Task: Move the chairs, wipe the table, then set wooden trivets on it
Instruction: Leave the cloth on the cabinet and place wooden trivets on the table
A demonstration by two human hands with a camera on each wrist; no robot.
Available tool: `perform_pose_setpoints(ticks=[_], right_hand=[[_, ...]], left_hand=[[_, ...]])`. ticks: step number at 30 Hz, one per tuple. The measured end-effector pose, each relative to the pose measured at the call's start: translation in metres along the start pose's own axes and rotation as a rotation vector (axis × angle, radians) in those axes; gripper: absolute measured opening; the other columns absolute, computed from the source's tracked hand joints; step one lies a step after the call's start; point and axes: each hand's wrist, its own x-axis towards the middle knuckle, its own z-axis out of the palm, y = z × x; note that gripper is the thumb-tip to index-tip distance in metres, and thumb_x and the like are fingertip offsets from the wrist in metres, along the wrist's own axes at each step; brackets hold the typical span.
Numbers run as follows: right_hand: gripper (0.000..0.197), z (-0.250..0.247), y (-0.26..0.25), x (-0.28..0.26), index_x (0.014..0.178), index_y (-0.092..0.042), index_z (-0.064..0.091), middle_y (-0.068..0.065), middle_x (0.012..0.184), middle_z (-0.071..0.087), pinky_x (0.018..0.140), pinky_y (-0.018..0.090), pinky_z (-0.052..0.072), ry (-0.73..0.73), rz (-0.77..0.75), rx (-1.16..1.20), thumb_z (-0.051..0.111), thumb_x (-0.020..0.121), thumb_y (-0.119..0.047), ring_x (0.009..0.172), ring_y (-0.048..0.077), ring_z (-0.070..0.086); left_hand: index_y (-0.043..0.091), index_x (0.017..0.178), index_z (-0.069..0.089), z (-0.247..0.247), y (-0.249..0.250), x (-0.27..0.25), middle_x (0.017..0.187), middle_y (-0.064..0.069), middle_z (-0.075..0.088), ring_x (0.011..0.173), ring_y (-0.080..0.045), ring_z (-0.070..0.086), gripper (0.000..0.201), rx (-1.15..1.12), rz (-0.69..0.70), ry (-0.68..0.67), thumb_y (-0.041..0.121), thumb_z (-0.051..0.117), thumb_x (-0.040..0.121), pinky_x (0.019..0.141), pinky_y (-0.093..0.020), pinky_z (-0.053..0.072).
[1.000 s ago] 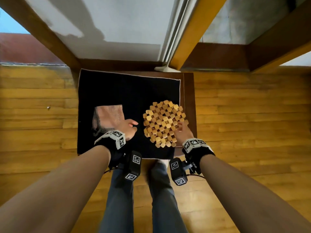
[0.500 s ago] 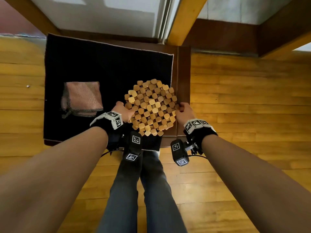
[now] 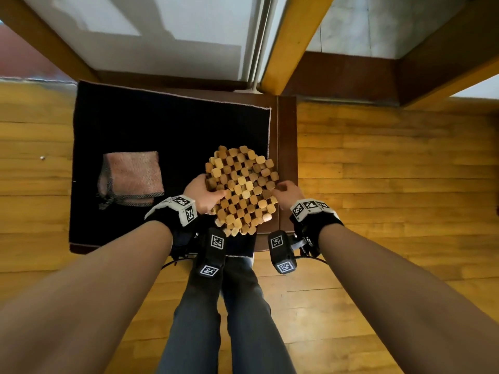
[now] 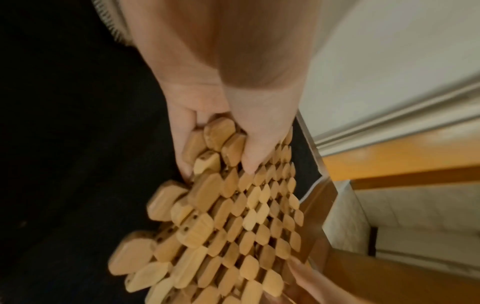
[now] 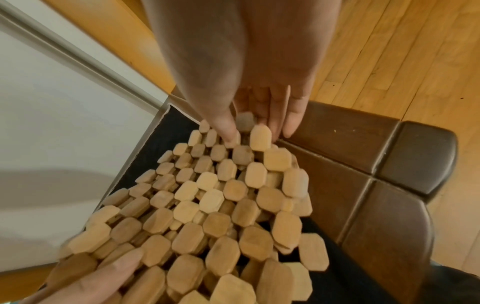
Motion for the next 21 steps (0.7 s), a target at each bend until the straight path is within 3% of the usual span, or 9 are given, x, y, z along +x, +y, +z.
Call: perform_pose_setpoints(ticks=[3, 7, 10, 12, 15, 19, 21], right_hand=[[0.054, -0.007, -0.010, -0.025, 0.142, -0.010, 0.036, 0.014, 0.137, 0.049, 0.102, 0.041, 0.045, -0.092, 0.045, -0.008, 0.050, 0.095, -0.032, 0.120, 0.030, 0.053], [0.057, -0.022, -0.033, -0.069, 0.145, -0.009, 0.032, 0.015, 0.140, 0.047, 0.099, 0.038, 0.044, -0.068, 0.000, -0.067, 0.047, 0.097, -0.036, 0.123, 0.032, 0.051], [0.062, -0.034, -0.058, -0.113, 0.147, -0.007, 0.027, 0.015, 0.149, 0.038, 0.107, 0.036, 0.034, -0.057, -0.081, -0.039, 0.046, 0.097, -0.039, 0.134, 0.032, 0.040], [0.069, -0.038, -0.079, -0.142, 0.149, -0.006, 0.022, 0.015, 0.153, 0.030, 0.113, 0.038, 0.029, -0.071, -0.130, 0.033, 0.045, 0.097, -0.044, 0.139, 0.032, 0.034], [0.081, -0.032, -0.110, -0.184, 0.152, -0.012, 0.016, 0.012, 0.155, 0.026, 0.115, 0.046, 0.028, -0.156, -0.212, 0.134, 0.047, 0.091, -0.056, 0.139, 0.032, 0.034], [0.087, -0.011, -0.148, -0.240, 0.152, -0.016, 0.020, 0.008, 0.153, 0.033, 0.111, 0.044, 0.029, -0.310, -0.382, 0.208, 0.055, 0.085, -0.059, 0.137, 0.028, 0.037], [0.093, 0.008, -0.160, -0.267, 0.148, -0.022, 0.030, 0.004, 0.150, 0.039, 0.105, 0.046, 0.037, -0.427, -0.422, 0.213, 0.061, 0.072, -0.067, 0.134, 0.026, 0.041]], left_hand=[[0.006, 0.128, 0.048, -0.014, 0.017, -0.025, 0.126, -0.010, 0.058, 0.119, -0.027, 0.054, 0.053, 0.036, 0.078, -0.016, 0.026, 0.069, 0.084, 0.101, -0.036, 0.044], [0.006, 0.124, 0.046, -0.050, 0.045, -0.068, 0.123, -0.010, 0.058, 0.116, -0.026, 0.054, 0.051, 0.004, 0.132, -0.027, 0.025, 0.069, 0.083, 0.102, -0.038, 0.043], [0.009, 0.126, 0.043, -0.087, 0.059, -0.112, 0.125, -0.009, 0.057, 0.117, -0.025, 0.055, 0.055, -0.106, 0.164, -0.034, 0.024, 0.071, 0.081, 0.103, -0.045, 0.044], [0.010, 0.129, 0.042, -0.113, 0.063, -0.144, 0.126, -0.005, 0.056, 0.118, -0.021, 0.054, 0.054, -0.182, 0.181, -0.023, 0.019, 0.069, 0.083, 0.103, -0.043, 0.045], [0.013, 0.135, 0.042, -0.147, 0.057, -0.196, 0.128, -0.001, 0.055, 0.122, -0.018, 0.052, 0.055, -0.233, 0.208, 0.067, 0.016, 0.066, 0.086, 0.103, -0.035, 0.044], [0.019, 0.137, 0.039, -0.187, 0.033, -0.270, 0.128, 0.007, 0.049, 0.120, -0.013, 0.048, 0.056, -0.368, 0.201, 0.206, 0.019, 0.065, 0.088, 0.100, -0.024, 0.036], [0.016, 0.141, 0.040, -0.203, 0.012, -0.308, 0.136, 0.000, 0.051, 0.123, -0.018, 0.050, 0.066, -0.494, 0.191, 0.291, 0.028, 0.070, 0.083, 0.108, -0.037, 0.038]])
